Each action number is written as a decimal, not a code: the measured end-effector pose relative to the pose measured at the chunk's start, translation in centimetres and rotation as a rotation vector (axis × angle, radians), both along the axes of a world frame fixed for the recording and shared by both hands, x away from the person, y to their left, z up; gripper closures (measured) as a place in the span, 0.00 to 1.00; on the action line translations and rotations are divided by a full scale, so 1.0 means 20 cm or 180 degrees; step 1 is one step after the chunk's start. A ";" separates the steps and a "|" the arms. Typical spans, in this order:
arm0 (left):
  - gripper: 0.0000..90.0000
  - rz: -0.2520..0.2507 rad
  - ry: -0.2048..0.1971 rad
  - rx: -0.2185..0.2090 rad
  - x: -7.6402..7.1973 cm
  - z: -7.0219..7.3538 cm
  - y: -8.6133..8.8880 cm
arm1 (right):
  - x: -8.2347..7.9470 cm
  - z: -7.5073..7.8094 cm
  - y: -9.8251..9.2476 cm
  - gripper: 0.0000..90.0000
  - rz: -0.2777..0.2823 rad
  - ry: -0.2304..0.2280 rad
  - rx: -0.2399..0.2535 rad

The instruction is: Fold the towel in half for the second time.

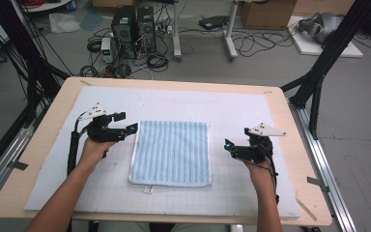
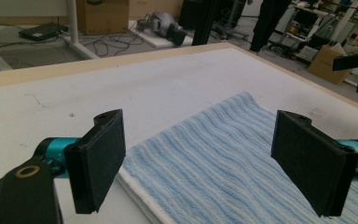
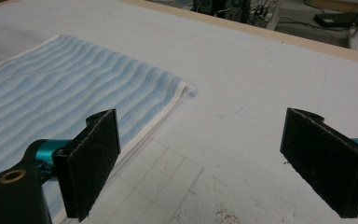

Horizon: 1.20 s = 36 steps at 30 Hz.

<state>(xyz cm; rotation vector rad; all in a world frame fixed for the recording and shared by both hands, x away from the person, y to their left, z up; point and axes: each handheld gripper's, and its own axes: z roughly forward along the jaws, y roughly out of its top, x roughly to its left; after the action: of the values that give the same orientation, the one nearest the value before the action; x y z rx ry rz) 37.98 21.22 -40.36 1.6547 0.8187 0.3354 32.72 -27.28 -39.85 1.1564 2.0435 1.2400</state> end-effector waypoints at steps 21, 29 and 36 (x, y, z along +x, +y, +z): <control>0.23 0.0192 0.0259 0.0233 0.20 -0.01 -0.04 | 0.02 0.00 0.04 0.12 0.0110 0.0085 0.0039; 0.29 0.0231 0.0394 0.0402 0.29 -0.08 -0.09 | 0.02 -0.01 0.06 0.12 0.0115 0.0134 0.0039; 0.42 0.0265 0.0568 0.0728 0.34 -0.19 -0.12 | 0.03 -0.02 0.07 0.12 0.0136 0.0179 -0.0014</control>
<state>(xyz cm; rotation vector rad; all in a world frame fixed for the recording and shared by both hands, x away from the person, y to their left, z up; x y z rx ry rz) 44.76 18.89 -44.07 1.8868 1.0150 0.3535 33.26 -25.86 -40.23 1.1637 2.1212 1.2354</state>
